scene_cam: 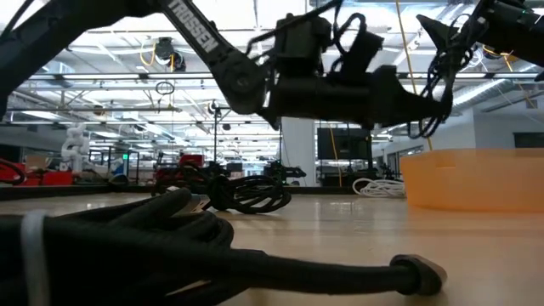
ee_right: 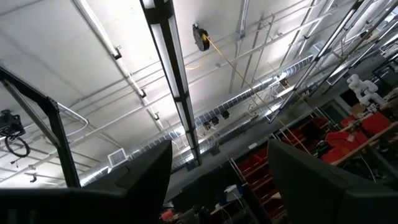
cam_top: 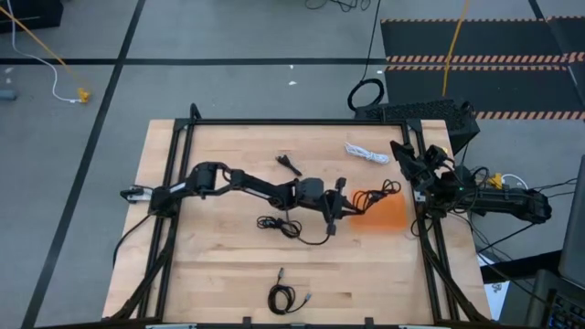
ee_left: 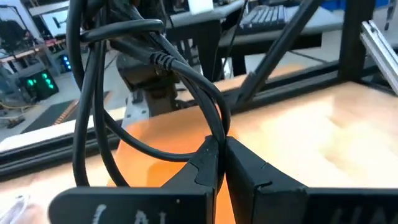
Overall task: Pick and place USB-C Cables
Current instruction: Put the middle left black charger cable into the orange bin, then put the middle black charger cable into the orange bin
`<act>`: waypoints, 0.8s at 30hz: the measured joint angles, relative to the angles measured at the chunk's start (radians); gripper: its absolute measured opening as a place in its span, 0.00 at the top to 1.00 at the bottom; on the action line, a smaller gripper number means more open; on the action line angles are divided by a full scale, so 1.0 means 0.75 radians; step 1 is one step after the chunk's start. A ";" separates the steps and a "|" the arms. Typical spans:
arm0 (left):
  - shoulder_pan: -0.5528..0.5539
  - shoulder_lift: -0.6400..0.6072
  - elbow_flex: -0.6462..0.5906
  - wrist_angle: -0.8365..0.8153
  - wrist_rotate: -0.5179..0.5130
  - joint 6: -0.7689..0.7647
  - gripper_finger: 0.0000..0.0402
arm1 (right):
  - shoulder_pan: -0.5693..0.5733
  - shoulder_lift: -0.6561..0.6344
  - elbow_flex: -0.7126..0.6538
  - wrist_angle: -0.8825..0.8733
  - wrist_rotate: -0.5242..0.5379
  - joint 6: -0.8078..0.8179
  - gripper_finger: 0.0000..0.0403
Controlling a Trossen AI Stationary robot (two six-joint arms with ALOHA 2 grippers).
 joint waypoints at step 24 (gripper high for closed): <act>0.023 0.031 0.072 -0.132 -0.012 -0.150 0.71 | 0.000 0.001 0.000 -0.027 0.000 0.001 0.36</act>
